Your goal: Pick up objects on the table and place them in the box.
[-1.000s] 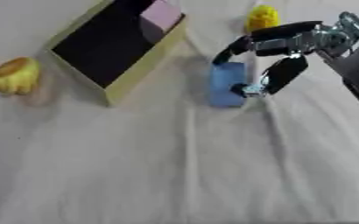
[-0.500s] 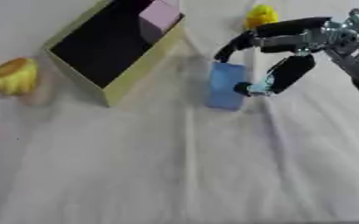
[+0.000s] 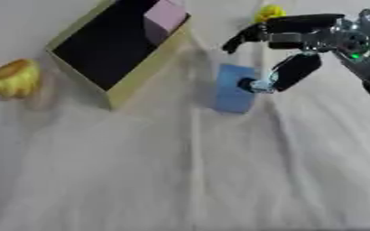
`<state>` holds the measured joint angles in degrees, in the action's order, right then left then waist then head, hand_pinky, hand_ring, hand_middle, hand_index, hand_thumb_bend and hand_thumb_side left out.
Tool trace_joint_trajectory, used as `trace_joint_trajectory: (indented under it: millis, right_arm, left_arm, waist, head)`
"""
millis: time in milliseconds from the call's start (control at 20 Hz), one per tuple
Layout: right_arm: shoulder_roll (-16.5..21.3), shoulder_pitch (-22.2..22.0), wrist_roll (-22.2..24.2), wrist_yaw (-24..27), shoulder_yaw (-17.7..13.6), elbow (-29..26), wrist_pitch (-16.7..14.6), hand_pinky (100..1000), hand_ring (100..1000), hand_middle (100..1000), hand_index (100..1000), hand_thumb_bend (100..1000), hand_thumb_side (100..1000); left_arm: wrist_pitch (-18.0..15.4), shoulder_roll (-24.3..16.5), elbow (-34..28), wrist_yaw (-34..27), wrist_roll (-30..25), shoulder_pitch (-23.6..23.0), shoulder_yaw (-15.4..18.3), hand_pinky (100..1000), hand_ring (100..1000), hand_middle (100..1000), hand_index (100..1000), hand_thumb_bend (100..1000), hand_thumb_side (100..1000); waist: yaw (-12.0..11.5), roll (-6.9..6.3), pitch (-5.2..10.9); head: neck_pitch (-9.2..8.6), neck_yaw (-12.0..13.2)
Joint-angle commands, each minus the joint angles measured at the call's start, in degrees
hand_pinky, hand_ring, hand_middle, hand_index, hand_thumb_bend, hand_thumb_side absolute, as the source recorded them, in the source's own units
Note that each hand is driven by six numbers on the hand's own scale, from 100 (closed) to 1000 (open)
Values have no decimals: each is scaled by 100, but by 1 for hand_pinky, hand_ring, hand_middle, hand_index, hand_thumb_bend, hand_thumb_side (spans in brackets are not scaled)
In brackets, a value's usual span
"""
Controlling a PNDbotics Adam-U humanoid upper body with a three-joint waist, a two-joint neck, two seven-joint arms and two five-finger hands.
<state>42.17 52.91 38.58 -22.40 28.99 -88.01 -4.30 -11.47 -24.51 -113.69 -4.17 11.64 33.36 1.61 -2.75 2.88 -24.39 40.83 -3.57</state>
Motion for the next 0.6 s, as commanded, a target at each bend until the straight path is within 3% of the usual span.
trace_joint_trajectory:
  millis: [50,250,300,600]
  right_arm:
    - [150,63,26,-130,-30,-19,80,964,1000,855,970,237,631]
    - [149,62,126,-99,-23,-26,162,964,1000,855,970,236,635]
    - [150,61,138,-91,-22,-31,172,969,1000,856,975,216,683]
    - [223,62,447,253,-77,-237,296,975,1000,857,981,195,722]
  left_arm:
    - [-1,-46,-91,-29,-29,74,6,643,667,648,793,114,610]
    - [-2,-49,-91,-35,-35,74,5,643,667,648,792,114,610]
    - [-2,-50,-91,-36,-36,75,5,644,666,648,792,113,611]
    - [19,-61,-91,-46,-61,61,-13,644,664,646,791,110,614]
  waist:
    - [-4,-10,114]
    - [-5,-6,114]
    - [-5,-5,113]
    - [20,5,126]
  head:
    - [12,27]
    - [24,36]
    - [27,37]
    - [105,80]
